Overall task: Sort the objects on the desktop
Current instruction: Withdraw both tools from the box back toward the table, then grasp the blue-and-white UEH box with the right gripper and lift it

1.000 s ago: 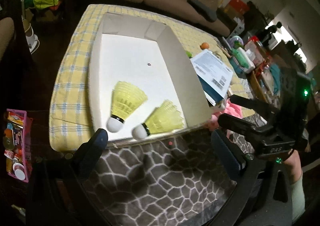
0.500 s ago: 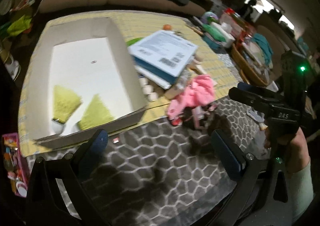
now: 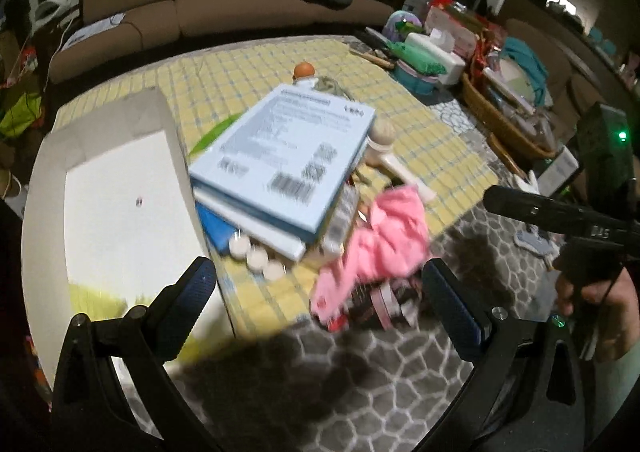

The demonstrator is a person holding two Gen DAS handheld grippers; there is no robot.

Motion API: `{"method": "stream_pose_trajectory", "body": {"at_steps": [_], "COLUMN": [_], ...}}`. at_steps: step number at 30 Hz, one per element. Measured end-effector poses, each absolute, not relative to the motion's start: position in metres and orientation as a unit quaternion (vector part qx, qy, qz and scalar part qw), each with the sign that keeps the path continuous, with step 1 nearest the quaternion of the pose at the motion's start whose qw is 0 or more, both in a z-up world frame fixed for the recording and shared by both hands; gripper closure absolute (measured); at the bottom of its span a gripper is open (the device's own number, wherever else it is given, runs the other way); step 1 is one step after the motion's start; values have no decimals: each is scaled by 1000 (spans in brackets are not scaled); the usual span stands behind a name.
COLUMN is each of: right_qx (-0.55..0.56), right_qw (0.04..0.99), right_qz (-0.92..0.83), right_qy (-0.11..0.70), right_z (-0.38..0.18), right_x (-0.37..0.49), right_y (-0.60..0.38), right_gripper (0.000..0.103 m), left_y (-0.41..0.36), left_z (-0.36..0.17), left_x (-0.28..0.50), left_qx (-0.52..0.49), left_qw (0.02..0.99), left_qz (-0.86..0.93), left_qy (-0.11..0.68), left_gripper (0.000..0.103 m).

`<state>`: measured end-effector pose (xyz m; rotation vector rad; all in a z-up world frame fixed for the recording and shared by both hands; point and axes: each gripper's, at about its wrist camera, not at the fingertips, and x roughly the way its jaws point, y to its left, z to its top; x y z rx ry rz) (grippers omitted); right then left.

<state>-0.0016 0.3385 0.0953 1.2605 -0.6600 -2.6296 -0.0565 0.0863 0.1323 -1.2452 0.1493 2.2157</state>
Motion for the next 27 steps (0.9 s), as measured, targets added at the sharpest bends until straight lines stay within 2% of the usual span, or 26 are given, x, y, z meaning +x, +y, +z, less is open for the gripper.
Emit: {"method": "stream_pose_trajectory", "body": {"at_steps": [6, 10, 15, 22, 24, 27], "right_qx": [419, 428, 431, 441, 443, 452], "right_qw": [78, 87, 102, 114, 118, 126], "right_qz": [-860, -829, -802, -794, -788, -782], "right_qy": [-281, -349, -402, -404, -411, -410], "right_z": [91, 77, 64, 53, 48, 41], "right_x": [-35, -65, -92, -111, -115, -122], "right_y": [354, 367, 373, 363, 360, 355], "right_gripper": [0, 2, 14, 24, 30, 39], "left_y": [105, 112, 115, 125, 128, 135], "left_z": [130, 124, 124, 107, 101, 92], "left_x": [-97, -127, -165, -209, -217, -223], "left_qx": [-472, -487, -498, -529, -538, -550], "left_qw": [292, 286, 290, 291, 291, 297], "left_qz": [828, 821, 814, 793, 787, 775], "left_qy": [79, 81, 71, 81, 84, 97], "left_gripper": [0, 0, 0, 0, 1, 8]}}
